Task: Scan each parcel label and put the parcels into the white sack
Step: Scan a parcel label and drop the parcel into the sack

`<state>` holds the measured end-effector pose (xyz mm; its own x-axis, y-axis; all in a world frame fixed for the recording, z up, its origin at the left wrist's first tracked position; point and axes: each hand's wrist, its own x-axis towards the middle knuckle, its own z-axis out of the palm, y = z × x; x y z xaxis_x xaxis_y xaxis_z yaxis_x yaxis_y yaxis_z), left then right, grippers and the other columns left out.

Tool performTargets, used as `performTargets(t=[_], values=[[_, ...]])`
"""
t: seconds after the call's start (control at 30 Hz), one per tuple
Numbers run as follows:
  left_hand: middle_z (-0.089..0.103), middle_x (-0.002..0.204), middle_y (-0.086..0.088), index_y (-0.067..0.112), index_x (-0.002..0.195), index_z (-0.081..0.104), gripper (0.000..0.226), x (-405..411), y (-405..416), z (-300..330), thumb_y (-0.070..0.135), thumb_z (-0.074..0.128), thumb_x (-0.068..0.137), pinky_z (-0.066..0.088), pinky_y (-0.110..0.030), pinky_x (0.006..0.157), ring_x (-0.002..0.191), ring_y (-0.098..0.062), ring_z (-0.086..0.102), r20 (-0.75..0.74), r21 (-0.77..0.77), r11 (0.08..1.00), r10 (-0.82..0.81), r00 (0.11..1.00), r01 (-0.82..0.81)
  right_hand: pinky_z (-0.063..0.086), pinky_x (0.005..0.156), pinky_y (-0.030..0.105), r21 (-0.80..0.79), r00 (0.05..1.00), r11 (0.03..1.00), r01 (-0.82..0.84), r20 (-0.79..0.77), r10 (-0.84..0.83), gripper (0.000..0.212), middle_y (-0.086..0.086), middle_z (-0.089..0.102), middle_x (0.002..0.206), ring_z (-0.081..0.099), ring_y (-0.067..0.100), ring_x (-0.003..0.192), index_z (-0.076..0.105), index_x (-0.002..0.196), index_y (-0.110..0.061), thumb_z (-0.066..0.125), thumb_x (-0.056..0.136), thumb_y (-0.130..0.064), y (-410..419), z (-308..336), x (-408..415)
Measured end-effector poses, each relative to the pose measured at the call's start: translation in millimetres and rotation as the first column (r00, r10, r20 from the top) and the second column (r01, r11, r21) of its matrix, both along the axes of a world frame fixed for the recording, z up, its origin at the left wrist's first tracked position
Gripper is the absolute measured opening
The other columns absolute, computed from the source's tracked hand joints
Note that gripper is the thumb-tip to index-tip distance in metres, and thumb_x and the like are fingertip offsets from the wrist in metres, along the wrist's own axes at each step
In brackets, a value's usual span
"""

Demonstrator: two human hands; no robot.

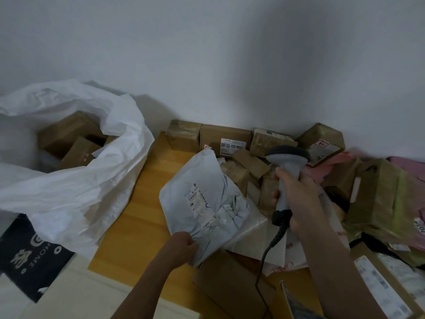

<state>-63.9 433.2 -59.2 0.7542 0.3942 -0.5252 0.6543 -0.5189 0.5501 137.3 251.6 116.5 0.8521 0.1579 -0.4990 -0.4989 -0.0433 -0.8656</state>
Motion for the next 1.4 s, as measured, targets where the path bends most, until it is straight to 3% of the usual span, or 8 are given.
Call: performTargets(t=[0.23, 0.4, 0.5, 0.63, 0.83, 1.03, 1.23, 1.4], values=[[0.039, 0.059, -0.003, 0.013, 0.062, 0.037, 0.039, -19.7, 16.7, -13.6, 0.008, 0.069, 0.084, 0.031, -0.026, 0.053, 0.056, -0.015, 0.038, 0.004, -0.051, 0.887, 0.46, 0.888, -0.459, 0.04, 0.039, 0.019, -0.029, 0.995, 0.996, -0.086, 0.048, 0.088, 0.017, 0.003, 0.051, 0.067, 0.048, 0.008, 0.041, 0.061, 0.093, -0.007, 0.06, 0.095, -0.024, 8.6, 1.9, -7.6], [0.06, 0.07, -0.016, -0.003, 0.073, 0.059, 0.023, -24.5, 28.6, -11.8, 0.01, 0.075, 0.084, 0.053, -0.036, 0.069, 0.067, -0.03, 0.058, -0.237, -0.54, 0.33, 0.823, 0.516, -0.774, 0.041, 0.041, 0.022, -0.083, 0.975, 0.972, -0.218, 0.023, 0.221, 0.019, 0.002, 0.054, 0.062, 0.05, 0.008, 0.042, 0.063, 0.1, -0.009, 0.059, 0.096, -0.027, 11.8, 5.1, -15.0], [0.061, 0.076, -0.01, -0.001, 0.096, 0.066, 0.022, -19.3, 26.5, -10.6, 0.02, 0.069, 0.089, 0.044, -0.034, 0.066, 0.06, -0.018, 0.043, -0.331, -0.675, 0.138, 0.821, 0.465, -0.725, 0.04, 0.04, 0.02, -0.105, 0.961, 0.957, -0.272, 0.022, 0.276, 0.023, 0.004, 0.054, 0.069, 0.049, 0.006, 0.041, 0.062, 0.104, -0.007, 0.058, 0.096, -0.028, 15.9, 7.3, -19.7], [0.069, 0.103, -0.01, 0.011, 0.105, 0.064, 0.015, -8.9, 24.7, -8.5, 0.024, 0.062, 0.095, 0.036, -0.03, 0.06, 0.059, -0.014, 0.031, -0.366, -0.697, 0.068, 0.823, 0.436, -0.713, 0.041, 0.042, 0.021, -0.143, 0.952, 0.945, -0.295, 0.038, 0.303, 0.027, 0.004, 0.054, 0.067, 0.049, 0.007, 0.043, 0.062, 0.106, -0.003, 0.058, 0.096, -0.028, 23.2, 8.8, -22.8], [0.059, 0.093, -0.009, 0.005, 0.11, 0.06, 0.027, 7.6, 19.6, -11.1, 0.021, 0.07, 0.09, 0.046, -0.031, 0.064, 0.079, -0.02, 0.053, -0.37, -0.616, 0.143, 0.815, 0.445, -0.774, 0.04, 0.04, 0.017, -0.152, 0.929, 0.923, -0.352, 0.06, 0.364, 0.022, 0.005, 0.053, 0.069, 0.047, 0.004, 0.039, 0.062, 0.103, -0.005, 0.055, 0.098, -0.026, 26.1, 18.0, -27.7], [0.064, 0.069, -0.016, 0.004, 0.085, 0.059, 0.017, 18.0, 17.2, -14.1, -0.006, 0.051, 0.096, 0.045, -0.016, 0.037, 0.049, -0.013, 0.055, -0.471, -0.656, -0.071, 0.816, 0.334, -0.751, 0.041, 0.04, 0.016, -0.159, 0.926, 0.917, -0.366, 0.035, 0.375, 0.019, 0.001, 0.053, 0.06, 0.048, 0.004, 0.04, 0.062, 0.097, -0.009, 0.057, 0.097, -0.027, 19.0, 20.5, -28.7], [0.045, 0.077, -0.01, 0.006, 0.087, 0.05, 0.015, 25.9, 21.2, -24.4, -0.004, 0.044, 0.097, 0.053, -0.027, 0.038, 0.057, -0.016, 0.048, -0.552, -0.693, -0.301, 0.806, 0.213, -0.655, 0.042, 0.046, 0.02, -0.162, 0.917, 0.911, -0.38, 0.067, 0.394, 0.026, 0.001, 0.052, 0.055, 0.049, 0.01, 0.046, 0.061, 0.104, -0.001, 0.057, 0.097, -0.026, 9.6, 19.2, -25.2], [0.062, 0.091, -0.013, 0.002, 0.1, 0.057, 0.012, 35.8, 16.5, -7.4, 0.013, 0.061, 0.096, 0.055, -0.025, 0.046, 0.073, -0.023, 0.059, -0.326, -0.689, -0.065, 0.917, 0.229, -0.722, 0.045, 0.049, 0.023, -0.141, 0.903, 0.907, -0.396, 0.119, 0.413, 0.026, 0.004, 0.057, 0.072, 0.051, 0.007, 0.048, 0.056, 0.11, -0.009, 0.058, 0.095, -0.031, 7.6, 21.5, -25.1]])
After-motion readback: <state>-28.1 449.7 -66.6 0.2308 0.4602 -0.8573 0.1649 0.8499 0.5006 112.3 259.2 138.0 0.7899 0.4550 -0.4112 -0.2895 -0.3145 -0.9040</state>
